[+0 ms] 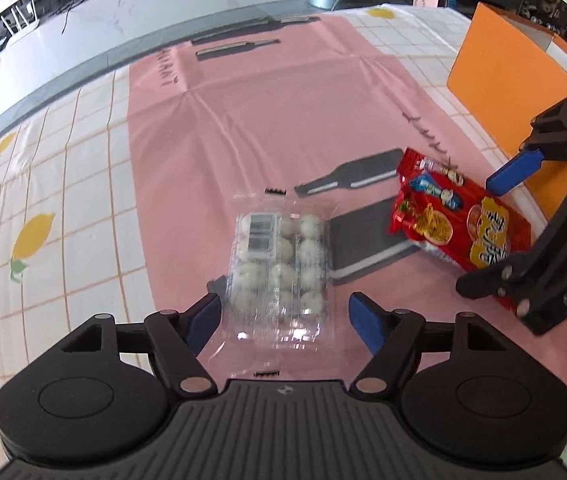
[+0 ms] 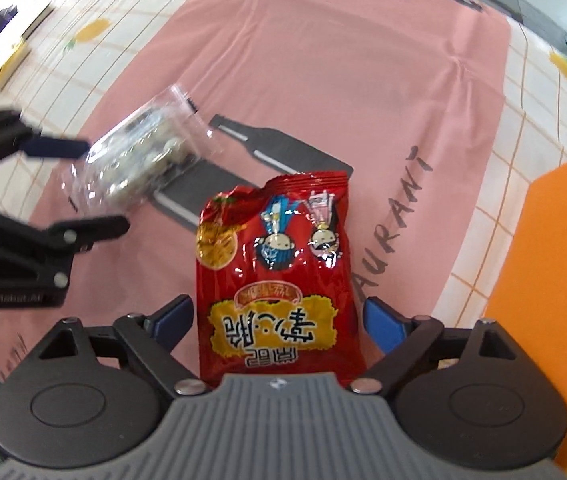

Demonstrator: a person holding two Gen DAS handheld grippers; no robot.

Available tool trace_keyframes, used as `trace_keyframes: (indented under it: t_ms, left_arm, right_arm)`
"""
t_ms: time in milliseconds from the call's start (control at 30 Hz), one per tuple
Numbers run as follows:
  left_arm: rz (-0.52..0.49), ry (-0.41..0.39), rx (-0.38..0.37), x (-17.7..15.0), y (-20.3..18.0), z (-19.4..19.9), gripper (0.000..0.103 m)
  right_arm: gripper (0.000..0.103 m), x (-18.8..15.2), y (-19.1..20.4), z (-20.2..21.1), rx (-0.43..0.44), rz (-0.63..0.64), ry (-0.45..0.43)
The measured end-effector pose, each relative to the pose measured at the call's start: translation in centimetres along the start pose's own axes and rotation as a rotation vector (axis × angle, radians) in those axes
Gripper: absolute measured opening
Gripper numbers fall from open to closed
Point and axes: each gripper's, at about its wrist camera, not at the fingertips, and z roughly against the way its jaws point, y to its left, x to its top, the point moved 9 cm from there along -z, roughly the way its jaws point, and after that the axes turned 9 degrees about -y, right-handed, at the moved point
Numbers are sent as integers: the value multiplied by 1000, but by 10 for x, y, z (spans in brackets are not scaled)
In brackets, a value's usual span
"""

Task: Organize snacks
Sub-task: 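Grasp the clear ball pack with the left tool while the right tool grasps the red chip bag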

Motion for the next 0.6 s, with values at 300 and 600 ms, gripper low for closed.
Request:
trace_keyframes:
  t_ms: [300,600]
  left_arm:
    - [58,-14,19,5,10,-11,80]
    - [137,-24,55,10,10,-6,61]
  right_arm:
    - [79,4,7,1,-21,44,-101]
    - [68,7,2,7,-7,-91,-170]
